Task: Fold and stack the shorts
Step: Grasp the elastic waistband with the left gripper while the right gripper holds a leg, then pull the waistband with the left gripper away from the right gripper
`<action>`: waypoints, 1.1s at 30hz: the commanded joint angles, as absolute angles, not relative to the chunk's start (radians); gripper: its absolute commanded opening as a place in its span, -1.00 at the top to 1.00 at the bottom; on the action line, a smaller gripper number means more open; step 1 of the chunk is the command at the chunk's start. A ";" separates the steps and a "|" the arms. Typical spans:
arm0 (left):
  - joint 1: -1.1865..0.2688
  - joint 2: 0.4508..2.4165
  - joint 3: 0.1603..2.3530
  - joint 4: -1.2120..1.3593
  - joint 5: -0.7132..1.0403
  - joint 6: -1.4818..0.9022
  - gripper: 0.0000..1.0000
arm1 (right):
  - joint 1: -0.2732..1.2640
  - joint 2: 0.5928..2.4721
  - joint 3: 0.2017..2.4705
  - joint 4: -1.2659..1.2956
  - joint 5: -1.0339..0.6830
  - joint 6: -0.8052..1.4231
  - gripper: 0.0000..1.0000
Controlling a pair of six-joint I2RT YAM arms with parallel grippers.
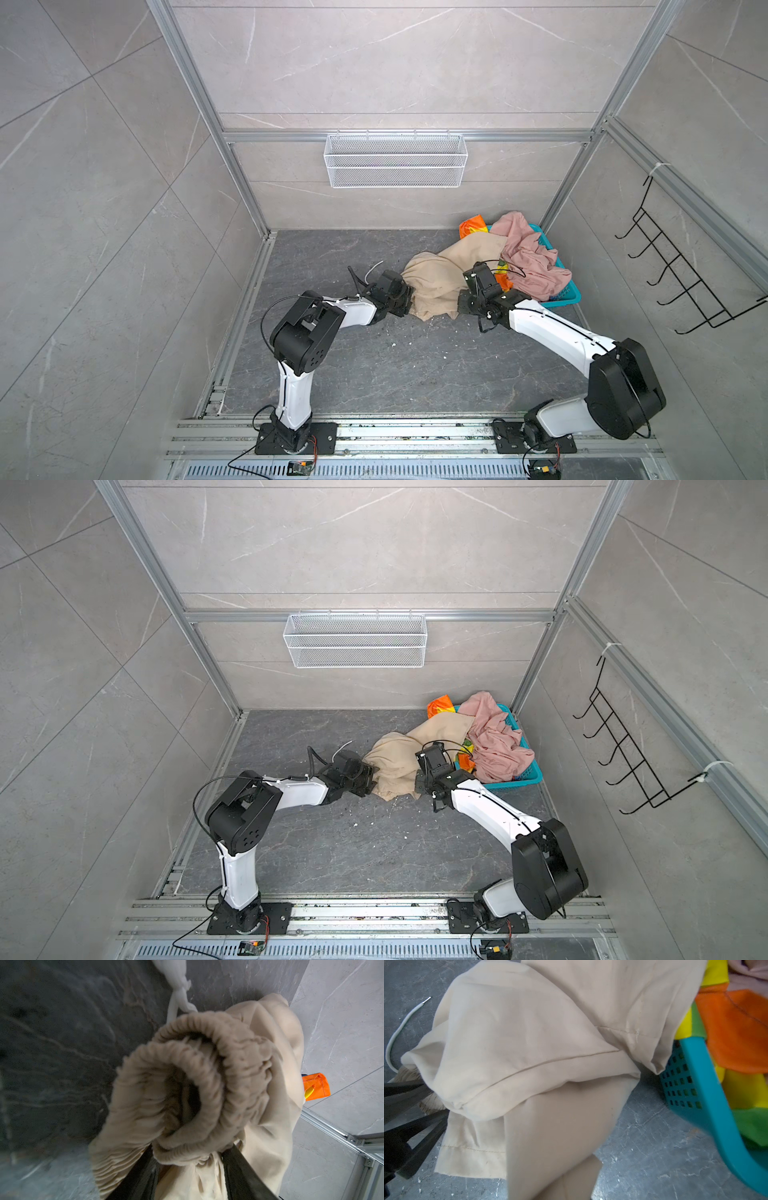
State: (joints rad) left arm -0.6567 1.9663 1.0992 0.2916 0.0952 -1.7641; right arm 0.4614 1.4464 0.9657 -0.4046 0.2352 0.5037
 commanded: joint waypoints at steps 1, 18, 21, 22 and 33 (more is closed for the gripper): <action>-0.654 1.964 1.141 0.238 0.034 -1.738 -0.01 | 0.457 1.406 0.946 -0.403 0.237 0.494 0.91; -0.537 1.947 1.182 0.232 0.066 -1.483 1.00 | 0.450 1.339 0.923 -0.399 0.239 0.460 0.91; -0.461 1.897 1.244 0.187 0.132 -1.412 1.00 | 0.441 1.328 0.934 -0.400 0.241 0.436 0.90; -0.436 1.882 1.277 0.165 0.156 -1.385 1.00 | 0.432 1.330 0.950 -0.406 0.241 0.425 0.90; -0.166 1.757 1.634 -0.051 0.432 -1.241 1.00 | 0.327 1.332 1.297 -0.521 0.250 0.254 0.87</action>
